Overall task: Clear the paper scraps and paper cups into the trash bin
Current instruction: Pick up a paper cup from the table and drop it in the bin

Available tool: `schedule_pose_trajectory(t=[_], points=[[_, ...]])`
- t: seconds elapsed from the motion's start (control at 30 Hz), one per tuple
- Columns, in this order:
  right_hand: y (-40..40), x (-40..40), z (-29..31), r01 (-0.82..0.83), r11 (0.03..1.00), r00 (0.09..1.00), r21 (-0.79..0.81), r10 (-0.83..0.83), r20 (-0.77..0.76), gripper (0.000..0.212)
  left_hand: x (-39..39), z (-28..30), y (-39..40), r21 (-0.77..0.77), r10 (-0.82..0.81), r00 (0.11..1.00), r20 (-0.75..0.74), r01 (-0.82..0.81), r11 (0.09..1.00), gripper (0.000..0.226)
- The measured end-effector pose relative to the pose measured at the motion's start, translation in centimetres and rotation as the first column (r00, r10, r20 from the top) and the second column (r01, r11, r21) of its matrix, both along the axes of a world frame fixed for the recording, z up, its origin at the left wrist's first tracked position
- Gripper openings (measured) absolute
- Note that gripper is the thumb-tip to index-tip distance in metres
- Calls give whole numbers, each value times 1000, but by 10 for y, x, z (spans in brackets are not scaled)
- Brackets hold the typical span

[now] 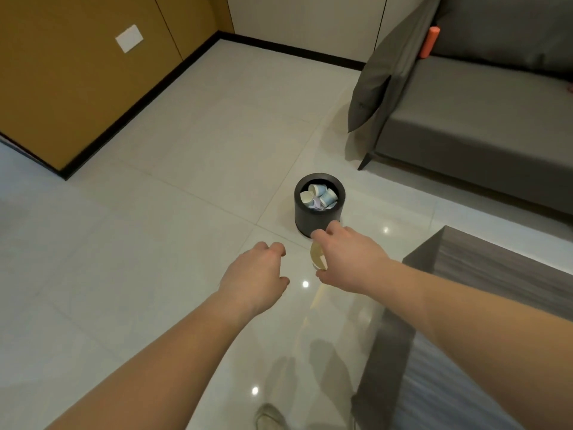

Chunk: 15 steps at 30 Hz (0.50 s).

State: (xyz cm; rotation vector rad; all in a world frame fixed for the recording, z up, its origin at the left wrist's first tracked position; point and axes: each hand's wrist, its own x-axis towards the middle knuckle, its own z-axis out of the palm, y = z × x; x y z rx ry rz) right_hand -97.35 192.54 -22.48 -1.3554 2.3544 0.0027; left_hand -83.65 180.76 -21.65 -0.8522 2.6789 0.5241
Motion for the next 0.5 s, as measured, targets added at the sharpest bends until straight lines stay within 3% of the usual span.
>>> schedule_pose_trajectory(t=[0.27, 0.5], points=[[-61, -23, -29, 97, 995, 994, 11, -97, 53, 58, -43, -33, -70, 19, -107, 994, 5, 107, 994, 47], [-116, -105, -61, 158, 987, 984, 28, -160, 76, 59, -132, -72, -129, 53, -174, 985, 9, 174, 983, 46]])
